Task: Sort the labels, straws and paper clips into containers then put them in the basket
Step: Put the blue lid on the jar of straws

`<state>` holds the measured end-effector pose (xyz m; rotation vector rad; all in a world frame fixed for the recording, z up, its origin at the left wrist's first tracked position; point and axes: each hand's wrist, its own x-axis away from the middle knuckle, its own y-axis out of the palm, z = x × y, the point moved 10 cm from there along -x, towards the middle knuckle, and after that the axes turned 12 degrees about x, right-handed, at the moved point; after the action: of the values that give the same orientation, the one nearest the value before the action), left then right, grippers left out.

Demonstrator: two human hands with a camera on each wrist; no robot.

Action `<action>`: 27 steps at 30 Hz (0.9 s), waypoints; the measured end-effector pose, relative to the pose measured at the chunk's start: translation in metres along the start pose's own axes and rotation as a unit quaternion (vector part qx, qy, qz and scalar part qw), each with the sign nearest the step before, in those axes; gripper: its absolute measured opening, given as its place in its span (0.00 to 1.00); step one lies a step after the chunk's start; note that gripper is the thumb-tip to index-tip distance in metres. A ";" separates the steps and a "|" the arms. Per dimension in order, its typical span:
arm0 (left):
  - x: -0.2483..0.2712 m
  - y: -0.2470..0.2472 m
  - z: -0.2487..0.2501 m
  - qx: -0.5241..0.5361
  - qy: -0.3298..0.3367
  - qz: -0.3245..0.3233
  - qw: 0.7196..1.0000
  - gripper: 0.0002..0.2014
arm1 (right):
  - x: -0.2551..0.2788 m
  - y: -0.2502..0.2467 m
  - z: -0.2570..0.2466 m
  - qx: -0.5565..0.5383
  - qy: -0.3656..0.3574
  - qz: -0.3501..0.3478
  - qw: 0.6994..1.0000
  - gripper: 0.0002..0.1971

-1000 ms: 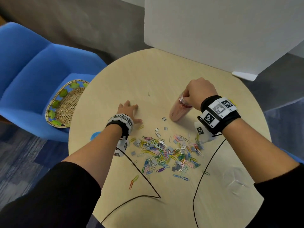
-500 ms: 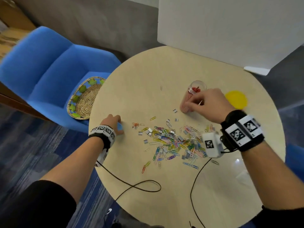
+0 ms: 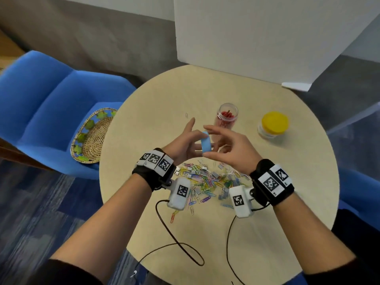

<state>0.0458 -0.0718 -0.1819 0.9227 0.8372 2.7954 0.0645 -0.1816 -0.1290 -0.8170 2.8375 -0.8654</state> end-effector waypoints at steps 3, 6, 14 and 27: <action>-0.016 0.010 -0.006 0.006 -0.019 -0.023 1.000 0.41 | -0.001 -0.012 0.005 0.015 -0.003 0.000 1.000 0.32; -0.036 0.008 -0.007 -0.069 -0.031 -0.009 0.997 0.43 | -0.004 -0.036 0.014 0.049 0.005 0.028 0.998 0.29; -0.110 -0.023 0.017 -0.449 0.098 0.105 0.882 0.55 | -0.048 -0.113 0.010 0.228 -0.009 0.081 0.970 0.29; -0.146 0.009 0.015 -0.419 0.218 0.093 0.877 0.30 | -0.110 -0.071 0.023 0.426 -0.029 -0.146 0.892 0.26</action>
<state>0.1742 -0.1068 -0.2437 0.2278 -0.5024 3.0583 0.1968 -0.1874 -0.1198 -1.0647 1.9297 -1.8631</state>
